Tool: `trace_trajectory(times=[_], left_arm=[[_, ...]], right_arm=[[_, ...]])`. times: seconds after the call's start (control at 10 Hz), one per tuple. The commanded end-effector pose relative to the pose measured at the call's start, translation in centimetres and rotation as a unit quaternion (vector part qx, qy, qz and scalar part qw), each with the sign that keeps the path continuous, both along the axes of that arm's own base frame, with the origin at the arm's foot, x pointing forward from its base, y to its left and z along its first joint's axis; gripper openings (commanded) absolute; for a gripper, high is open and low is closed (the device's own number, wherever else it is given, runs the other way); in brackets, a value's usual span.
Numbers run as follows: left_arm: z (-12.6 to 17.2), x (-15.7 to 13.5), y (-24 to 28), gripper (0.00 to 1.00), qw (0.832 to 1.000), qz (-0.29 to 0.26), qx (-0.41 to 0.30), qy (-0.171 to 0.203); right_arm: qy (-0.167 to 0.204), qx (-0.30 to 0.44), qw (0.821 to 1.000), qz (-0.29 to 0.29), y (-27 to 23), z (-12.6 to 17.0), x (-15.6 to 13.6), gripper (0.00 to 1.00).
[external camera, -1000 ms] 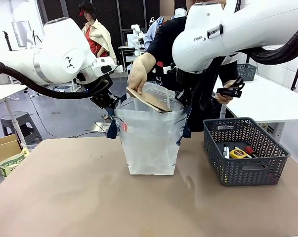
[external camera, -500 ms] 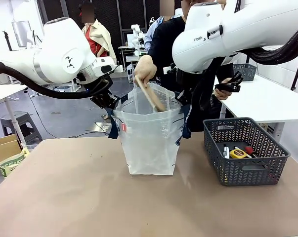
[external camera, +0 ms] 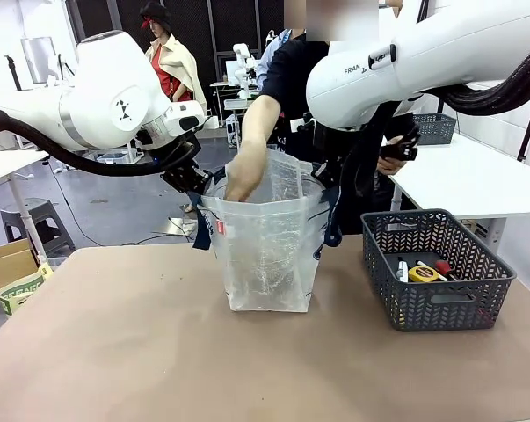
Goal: Transfer purchased items from the store into the shopping bag.
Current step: Move the Reusable shopping bag to the right side of the table.
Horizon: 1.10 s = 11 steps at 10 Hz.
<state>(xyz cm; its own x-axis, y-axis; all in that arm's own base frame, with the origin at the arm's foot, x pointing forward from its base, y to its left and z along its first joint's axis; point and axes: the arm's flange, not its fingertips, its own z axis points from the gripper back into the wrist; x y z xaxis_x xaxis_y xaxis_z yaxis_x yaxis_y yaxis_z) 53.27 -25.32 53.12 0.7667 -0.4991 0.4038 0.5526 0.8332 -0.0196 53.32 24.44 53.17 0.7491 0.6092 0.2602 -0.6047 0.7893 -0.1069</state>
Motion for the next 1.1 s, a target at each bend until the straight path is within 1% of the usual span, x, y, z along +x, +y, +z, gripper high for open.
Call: trace_trajectory(times=[0.0,1.0], left_arm=[[-0.06,0.0,0.24,0.0,1.0,0.004,0.004,-0.001],[-0.06,0.0,0.24,0.0,1.0,0.004,0.004,-0.001]], right_arm=[[-0.001,-0.001,1.0,0.0,-0.04,0.03,0.1,0.0],[-0.001,-0.001,1.0,0.0,-0.04,0.03,0.1,0.0]])
